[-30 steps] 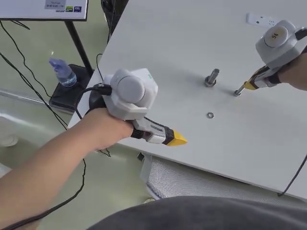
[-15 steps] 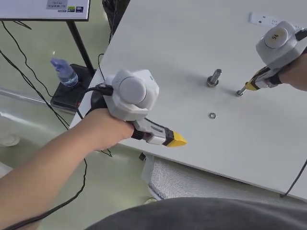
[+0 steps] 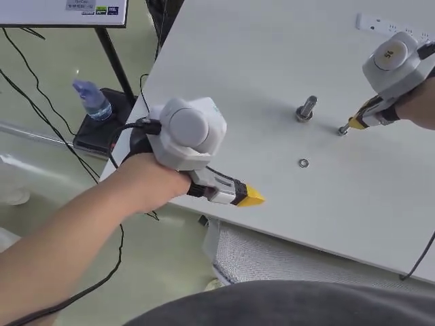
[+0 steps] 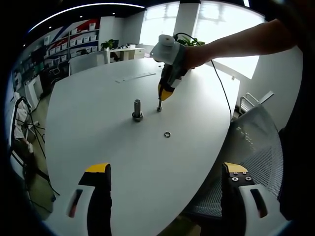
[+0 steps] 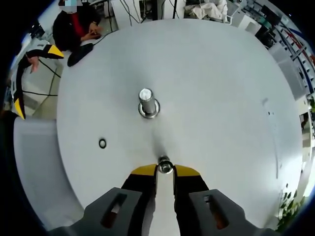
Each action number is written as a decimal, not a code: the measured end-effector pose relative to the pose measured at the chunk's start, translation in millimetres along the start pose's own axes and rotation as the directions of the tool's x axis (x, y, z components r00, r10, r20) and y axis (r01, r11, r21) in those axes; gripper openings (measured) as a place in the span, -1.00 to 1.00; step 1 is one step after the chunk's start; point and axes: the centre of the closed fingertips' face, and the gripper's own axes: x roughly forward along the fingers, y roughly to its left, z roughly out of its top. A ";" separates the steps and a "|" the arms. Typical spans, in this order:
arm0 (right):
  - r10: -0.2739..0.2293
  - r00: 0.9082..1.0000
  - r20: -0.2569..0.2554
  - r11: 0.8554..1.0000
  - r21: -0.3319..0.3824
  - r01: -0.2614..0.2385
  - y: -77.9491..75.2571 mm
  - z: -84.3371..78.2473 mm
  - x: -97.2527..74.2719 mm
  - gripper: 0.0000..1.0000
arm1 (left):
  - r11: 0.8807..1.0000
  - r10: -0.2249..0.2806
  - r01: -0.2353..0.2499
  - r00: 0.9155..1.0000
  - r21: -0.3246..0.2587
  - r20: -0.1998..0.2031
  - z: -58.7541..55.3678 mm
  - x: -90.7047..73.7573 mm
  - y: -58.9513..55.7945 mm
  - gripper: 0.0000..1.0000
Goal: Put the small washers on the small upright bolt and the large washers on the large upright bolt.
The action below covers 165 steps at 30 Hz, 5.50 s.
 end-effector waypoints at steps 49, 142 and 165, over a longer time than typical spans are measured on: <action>0.020 1.000 -0.024 1.000 0.010 -0.020 -1.8 -2.0 34.6 -0.74 | 1.000 -0.002 0.002 1.000 -0.015 -0.031 -8.8 4.4 5.6 0.80; 0.060 0.998 0.029 0.997 -0.044 -0.059 48.1 16.2 -28.8 -0.36 | 0.999 0.027 -0.027 1.000 0.045 -0.013 3.3 -16.6 -11.4 0.74; 0.112 0.993 0.042 0.992 -0.057 -0.110 97.8 20.2 -21.2 -0.35 | 0.999 0.037 -0.037 0.999 0.027 0.022 7.0 -18.5 -5.8 0.80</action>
